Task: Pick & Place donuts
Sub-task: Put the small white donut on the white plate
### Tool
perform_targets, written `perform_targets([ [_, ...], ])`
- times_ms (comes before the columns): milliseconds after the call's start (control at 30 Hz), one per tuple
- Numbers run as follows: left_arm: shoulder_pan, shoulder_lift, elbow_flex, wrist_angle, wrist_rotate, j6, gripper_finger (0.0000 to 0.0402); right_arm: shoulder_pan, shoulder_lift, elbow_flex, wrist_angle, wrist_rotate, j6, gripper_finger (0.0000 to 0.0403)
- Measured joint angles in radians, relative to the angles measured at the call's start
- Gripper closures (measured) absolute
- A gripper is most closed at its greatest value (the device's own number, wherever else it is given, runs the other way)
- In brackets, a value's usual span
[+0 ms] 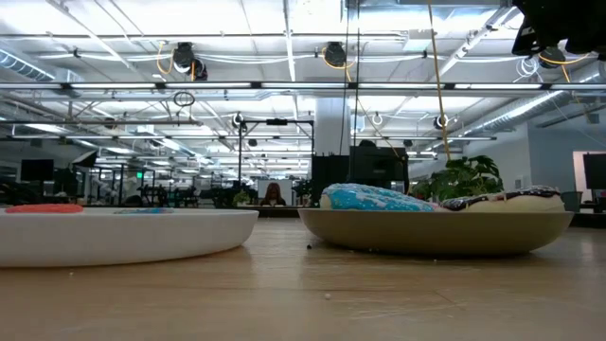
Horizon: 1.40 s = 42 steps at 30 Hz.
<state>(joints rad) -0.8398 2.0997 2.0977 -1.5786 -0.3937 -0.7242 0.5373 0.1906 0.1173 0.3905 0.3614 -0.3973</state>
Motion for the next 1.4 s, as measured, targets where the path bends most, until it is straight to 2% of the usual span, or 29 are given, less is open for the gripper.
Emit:
perform_targets([
  [67, 0.005, -0.035, -0.01, 0.011, -0.049, 0.007, 0.0389, 0.0, 0.001, 0.0, 0.002, 0.0, 0.0, 0.0403],
  [233, 0.083, -0.098, -0.031, 0.002, -0.09, 0.054, 0.0391, 0.0, 0.001, 0.0, 0.002, 0.0, 0.0, 0.0403],
  [467, 0.233, -0.095, -0.033, 0.019, -0.096, 0.253, 0.0383, 0.0, 0.001, 0.0, 0.002, -0.001, -0.004, 0.0403],
  [600, 0.314, -0.086, -0.048, 0.066, -0.076, 0.317, 0.0383, 0.0, 0.001, 0.0, 0.002, -0.001, -0.004, 0.0403],
  [700, 0.362, -0.084, -0.117, 0.156, -0.025, 0.399, 0.0394, 0.0, 0.001, 0.0, 0.002, -0.001, -0.008, 0.0403],
  [800, 0.389, -0.083, -0.228, 0.216, 0.036, 0.457, 0.0389, 0.0, 0.001, 0.0, 0.001, -0.001, -0.008, 0.0403],
  [900, 0.402, -0.091, -0.342, 0.276, 0.074, 0.473, 0.0378, 0.0, 0.001, 0.0, 0.001, -0.001, -0.008, 0.0403],
  [1000, 0.417, -0.094, -0.426, 0.354, 0.126, 0.487, 0.0386, 0.0, 0.001, 0.0, 0.002, -0.001, -0.008, 0.0403],
  [1100, 0.427, -0.094, -0.468, 0.41, 0.133, 0.504, 0.0395, 0.0, 0.001, 0.0, 0.002, -0.001, -0.012, 0.0403],
  [1233, 0.436, -0.094, -0.497, 0.488, 0.168, 0.509, 0.0385, 0.0, 0.001, 0.0, 0.007, -0.001, -0.012, 0.0403],
  [1400, 0.436, -0.094, -0.605, 0.65, 0.165, 0.496, 0.0394, 0.0, 0.001, 0.0, 0.014, -0.002, -0.011, 0.0403],
])
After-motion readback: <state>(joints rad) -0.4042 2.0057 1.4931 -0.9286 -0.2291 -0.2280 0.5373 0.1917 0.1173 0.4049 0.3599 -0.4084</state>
